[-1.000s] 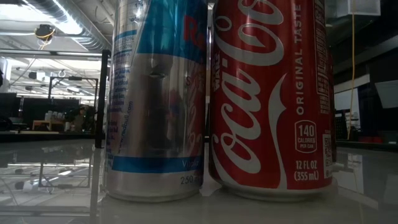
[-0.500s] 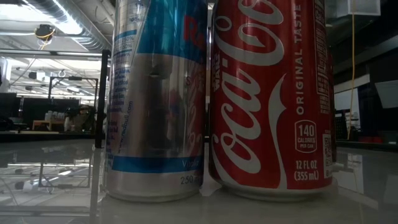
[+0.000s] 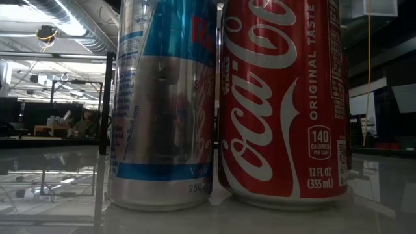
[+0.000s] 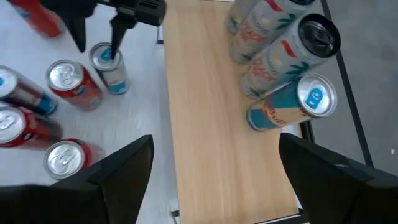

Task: Place canned beverage on shelf
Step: Put the top blue soda can on the shelf

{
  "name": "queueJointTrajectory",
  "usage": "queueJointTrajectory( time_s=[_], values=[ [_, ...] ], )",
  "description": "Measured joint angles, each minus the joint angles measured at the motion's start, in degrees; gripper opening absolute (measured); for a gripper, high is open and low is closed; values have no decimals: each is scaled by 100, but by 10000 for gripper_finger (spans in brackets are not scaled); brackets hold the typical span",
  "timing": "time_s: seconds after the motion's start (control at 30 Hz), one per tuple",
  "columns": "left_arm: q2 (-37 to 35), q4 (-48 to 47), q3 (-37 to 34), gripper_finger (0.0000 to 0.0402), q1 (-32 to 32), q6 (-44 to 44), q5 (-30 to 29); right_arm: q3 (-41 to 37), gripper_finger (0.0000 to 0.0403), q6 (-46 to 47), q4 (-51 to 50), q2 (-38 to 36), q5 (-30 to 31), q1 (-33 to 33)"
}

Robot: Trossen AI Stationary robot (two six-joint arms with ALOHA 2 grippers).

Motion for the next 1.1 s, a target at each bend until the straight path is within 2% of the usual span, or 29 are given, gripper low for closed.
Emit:
queueJointTrajectory(
  time_s=[0.83,1.1],
  values=[
    [1,64,0,207,2,-128,4,0,335,-41,2,2,38,73],
    [0,15,0,265,2,-272,4,0,335,-114,2,2,41,73]
  ],
)
